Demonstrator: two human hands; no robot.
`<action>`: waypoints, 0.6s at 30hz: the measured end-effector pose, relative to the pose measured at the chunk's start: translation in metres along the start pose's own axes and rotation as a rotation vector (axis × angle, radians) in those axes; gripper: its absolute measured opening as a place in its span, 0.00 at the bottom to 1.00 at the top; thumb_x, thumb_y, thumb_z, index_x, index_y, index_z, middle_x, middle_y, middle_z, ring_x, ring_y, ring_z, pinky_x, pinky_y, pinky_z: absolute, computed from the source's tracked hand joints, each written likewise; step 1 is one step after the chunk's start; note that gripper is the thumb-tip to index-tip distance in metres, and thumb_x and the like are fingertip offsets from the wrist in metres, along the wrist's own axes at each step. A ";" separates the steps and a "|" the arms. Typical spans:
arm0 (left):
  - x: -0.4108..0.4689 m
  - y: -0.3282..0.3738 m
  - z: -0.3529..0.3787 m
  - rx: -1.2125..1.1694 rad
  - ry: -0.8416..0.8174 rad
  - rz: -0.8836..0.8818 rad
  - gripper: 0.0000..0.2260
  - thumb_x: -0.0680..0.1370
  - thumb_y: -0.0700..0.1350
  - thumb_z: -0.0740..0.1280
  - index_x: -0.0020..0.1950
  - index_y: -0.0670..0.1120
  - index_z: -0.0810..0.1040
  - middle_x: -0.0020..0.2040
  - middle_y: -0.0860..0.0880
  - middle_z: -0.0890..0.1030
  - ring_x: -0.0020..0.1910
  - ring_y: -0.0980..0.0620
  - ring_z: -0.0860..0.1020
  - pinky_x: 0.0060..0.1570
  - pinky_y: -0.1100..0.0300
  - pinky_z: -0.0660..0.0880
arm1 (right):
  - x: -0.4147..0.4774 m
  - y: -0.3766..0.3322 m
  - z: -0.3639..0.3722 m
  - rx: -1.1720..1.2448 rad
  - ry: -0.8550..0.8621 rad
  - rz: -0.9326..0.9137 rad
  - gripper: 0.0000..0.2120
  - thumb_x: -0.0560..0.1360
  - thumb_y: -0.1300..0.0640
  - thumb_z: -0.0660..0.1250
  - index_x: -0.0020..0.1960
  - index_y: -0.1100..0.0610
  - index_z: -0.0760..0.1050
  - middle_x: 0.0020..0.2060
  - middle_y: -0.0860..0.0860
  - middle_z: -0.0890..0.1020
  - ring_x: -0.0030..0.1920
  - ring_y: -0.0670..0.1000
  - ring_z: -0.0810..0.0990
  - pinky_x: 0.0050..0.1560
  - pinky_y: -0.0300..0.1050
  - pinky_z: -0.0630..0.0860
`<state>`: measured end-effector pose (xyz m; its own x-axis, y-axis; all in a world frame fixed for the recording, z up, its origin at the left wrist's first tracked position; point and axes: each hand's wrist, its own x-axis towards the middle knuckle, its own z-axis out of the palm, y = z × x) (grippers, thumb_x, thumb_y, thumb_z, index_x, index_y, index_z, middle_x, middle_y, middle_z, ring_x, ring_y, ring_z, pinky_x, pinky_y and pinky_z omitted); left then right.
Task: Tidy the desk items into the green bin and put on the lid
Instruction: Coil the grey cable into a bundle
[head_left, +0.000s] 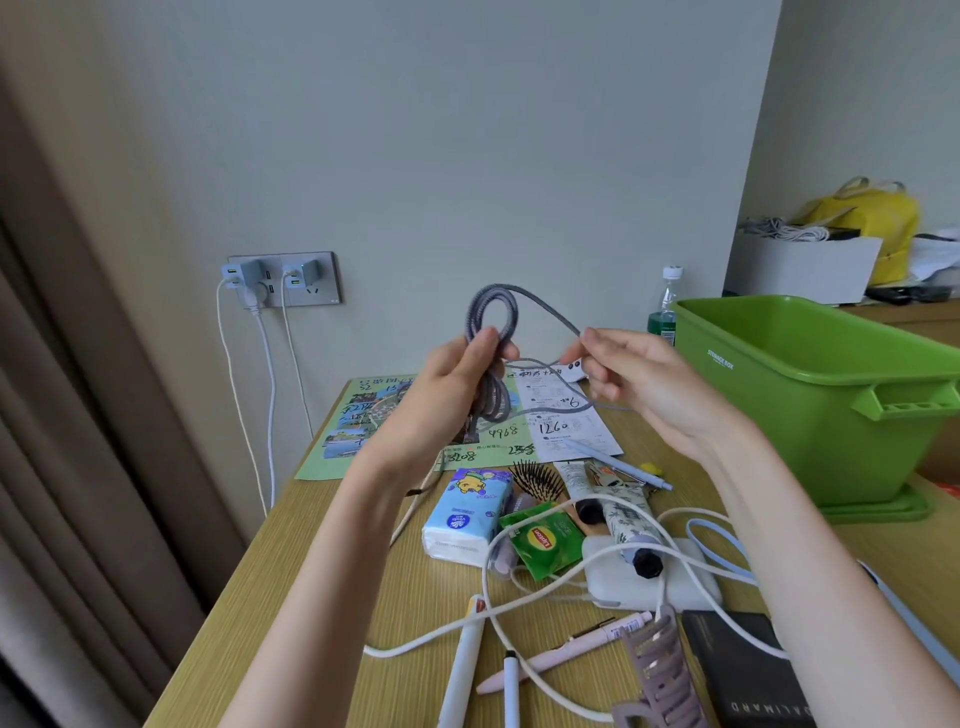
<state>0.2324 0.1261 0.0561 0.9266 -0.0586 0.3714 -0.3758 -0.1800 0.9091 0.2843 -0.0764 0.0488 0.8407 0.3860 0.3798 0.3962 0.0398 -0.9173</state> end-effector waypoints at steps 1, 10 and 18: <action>0.001 -0.001 0.001 -0.029 0.044 0.001 0.15 0.84 0.51 0.55 0.47 0.50 0.78 0.37 0.51 0.68 0.28 0.56 0.63 0.22 0.70 0.59 | 0.000 0.000 0.002 -0.007 0.012 -0.009 0.13 0.79 0.51 0.61 0.45 0.57 0.80 0.29 0.48 0.67 0.28 0.46 0.64 0.37 0.38 0.68; 0.000 0.002 0.010 -0.187 0.039 -0.007 0.16 0.83 0.54 0.55 0.59 0.51 0.80 0.36 0.52 0.72 0.31 0.55 0.69 0.31 0.60 0.64 | 0.002 -0.010 0.037 -0.054 -0.147 0.015 0.14 0.80 0.56 0.60 0.39 0.62 0.74 0.25 0.51 0.69 0.23 0.48 0.63 0.29 0.43 0.60; -0.003 0.009 0.014 -0.190 0.006 -0.001 0.14 0.84 0.54 0.54 0.51 0.48 0.75 0.34 0.46 0.81 0.38 0.46 0.77 0.40 0.53 0.69 | 0.001 -0.013 0.038 -0.075 -0.181 -0.025 0.18 0.79 0.53 0.62 0.41 0.68 0.72 0.25 0.51 0.73 0.23 0.48 0.67 0.28 0.38 0.66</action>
<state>0.2264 0.1105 0.0604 0.9271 -0.0528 0.3711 -0.3712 0.0083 0.9285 0.2657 -0.0415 0.0561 0.7529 0.5451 0.3688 0.4484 -0.0147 -0.8937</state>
